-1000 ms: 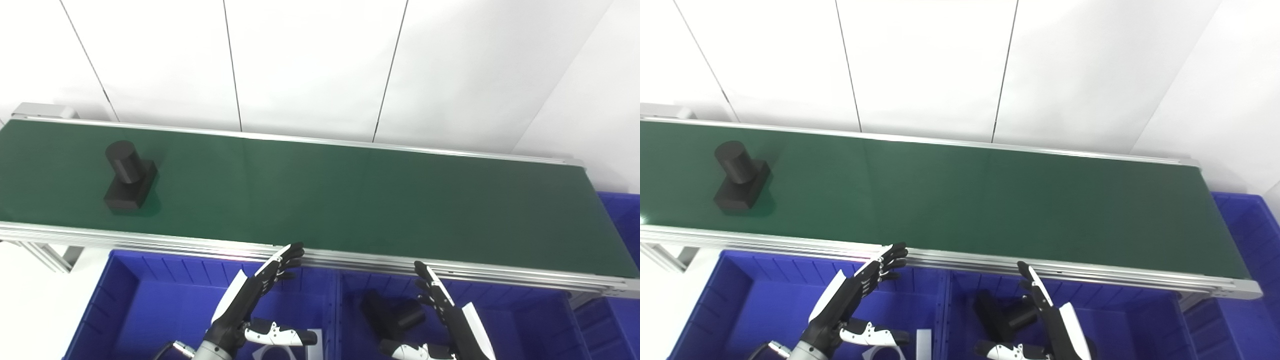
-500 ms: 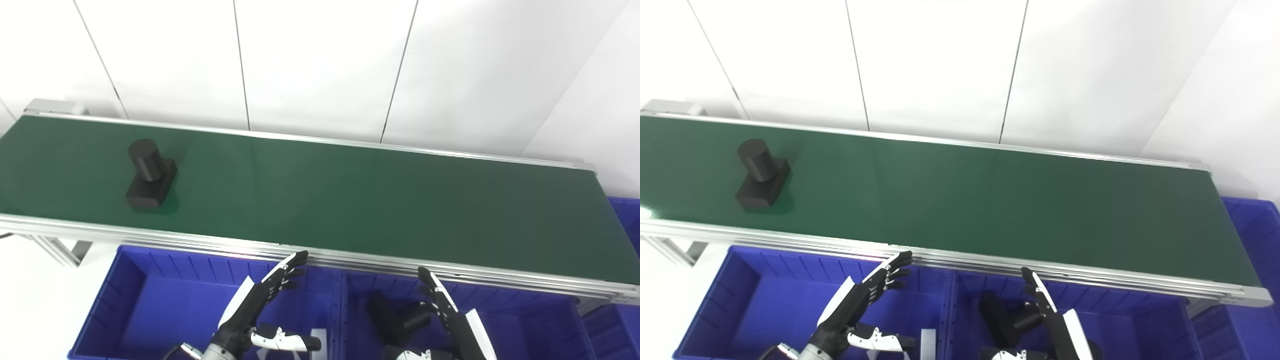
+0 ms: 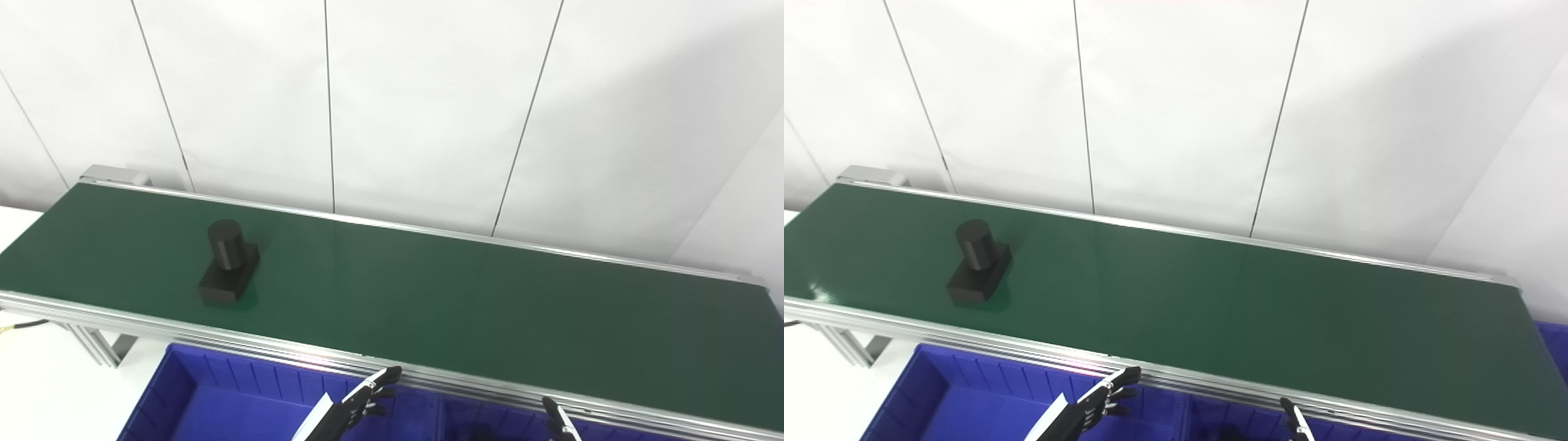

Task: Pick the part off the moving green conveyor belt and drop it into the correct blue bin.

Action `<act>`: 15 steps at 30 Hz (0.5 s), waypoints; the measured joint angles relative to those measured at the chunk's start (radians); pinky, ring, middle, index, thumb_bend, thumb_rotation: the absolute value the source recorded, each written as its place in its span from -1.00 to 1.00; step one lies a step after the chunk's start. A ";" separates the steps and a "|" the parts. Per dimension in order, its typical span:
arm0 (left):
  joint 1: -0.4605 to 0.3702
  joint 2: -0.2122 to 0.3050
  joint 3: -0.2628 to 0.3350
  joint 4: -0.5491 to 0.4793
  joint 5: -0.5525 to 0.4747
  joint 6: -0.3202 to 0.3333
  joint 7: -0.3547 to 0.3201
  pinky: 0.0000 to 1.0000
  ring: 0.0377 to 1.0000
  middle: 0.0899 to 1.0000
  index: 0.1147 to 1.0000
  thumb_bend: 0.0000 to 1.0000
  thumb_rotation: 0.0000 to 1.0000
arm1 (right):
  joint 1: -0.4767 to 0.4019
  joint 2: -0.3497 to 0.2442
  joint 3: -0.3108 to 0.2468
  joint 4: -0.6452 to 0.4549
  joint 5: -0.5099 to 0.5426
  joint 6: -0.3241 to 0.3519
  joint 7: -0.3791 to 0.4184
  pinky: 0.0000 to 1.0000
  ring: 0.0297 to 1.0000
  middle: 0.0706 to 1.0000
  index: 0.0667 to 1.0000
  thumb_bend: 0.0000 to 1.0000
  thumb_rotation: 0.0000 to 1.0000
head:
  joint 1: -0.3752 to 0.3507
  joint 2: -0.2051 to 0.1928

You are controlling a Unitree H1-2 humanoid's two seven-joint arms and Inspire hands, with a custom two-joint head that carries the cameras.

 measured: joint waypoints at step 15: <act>-0.006 0.000 -0.007 0.007 0.001 -0.009 0.000 0.58 0.75 0.86 0.81 0.77 -0.57 | 0.000 -0.001 -0.005 0.005 0.002 -0.009 -0.003 0.88 0.94 0.95 0.93 0.68 -0.45 | 0.012 0.002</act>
